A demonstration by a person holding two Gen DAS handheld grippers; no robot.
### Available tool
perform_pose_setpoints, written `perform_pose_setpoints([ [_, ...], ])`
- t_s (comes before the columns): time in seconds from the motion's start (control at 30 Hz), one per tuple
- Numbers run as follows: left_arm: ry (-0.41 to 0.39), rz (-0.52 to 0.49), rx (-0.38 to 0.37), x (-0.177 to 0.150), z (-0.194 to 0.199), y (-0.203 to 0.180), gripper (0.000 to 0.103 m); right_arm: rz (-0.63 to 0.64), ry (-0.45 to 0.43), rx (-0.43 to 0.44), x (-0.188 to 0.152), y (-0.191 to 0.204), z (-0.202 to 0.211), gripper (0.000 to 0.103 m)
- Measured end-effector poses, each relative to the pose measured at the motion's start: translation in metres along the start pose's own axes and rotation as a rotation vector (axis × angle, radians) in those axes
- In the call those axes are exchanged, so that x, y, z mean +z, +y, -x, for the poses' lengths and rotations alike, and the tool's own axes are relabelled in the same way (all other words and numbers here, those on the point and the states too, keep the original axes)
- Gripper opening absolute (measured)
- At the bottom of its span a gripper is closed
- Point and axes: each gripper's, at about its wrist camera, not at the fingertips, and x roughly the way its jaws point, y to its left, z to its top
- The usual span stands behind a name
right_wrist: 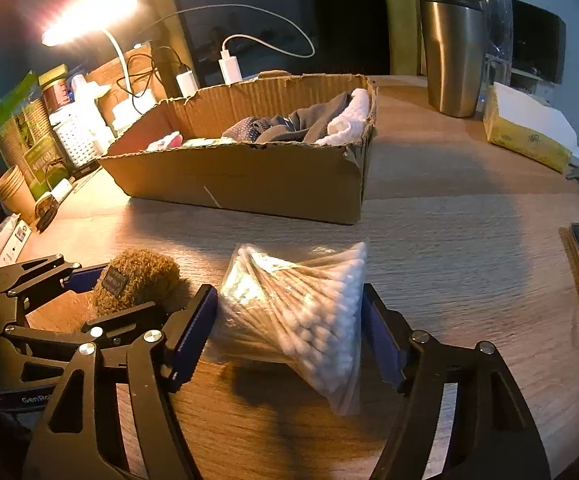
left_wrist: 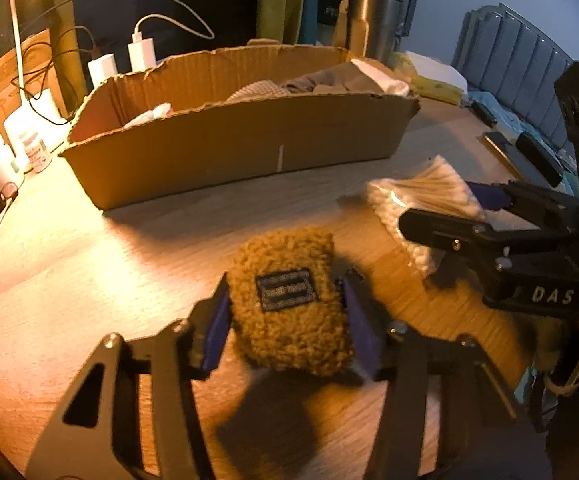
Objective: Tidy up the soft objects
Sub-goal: 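Grasp the brown fuzzy plush with the left tool while the right tool grasps the cotton swab bag, then carry the brown plush into the box with the left tool while the right tool carries the swab bag there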
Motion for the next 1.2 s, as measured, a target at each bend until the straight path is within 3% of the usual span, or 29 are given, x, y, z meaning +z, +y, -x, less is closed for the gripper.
perform_pose_setpoints([
  [0.47,-0.052,0.029,0.006,0.006,0.021,0.010,0.050,0.014,-0.041,-0.004,0.002,0.002,0.018,0.069],
  [1.2,-0.219,0.094,0.071,0.045,0.074,0.048,0.050,0.045,-0.148,0.010,0.032,0.007,0.055,0.069],
])
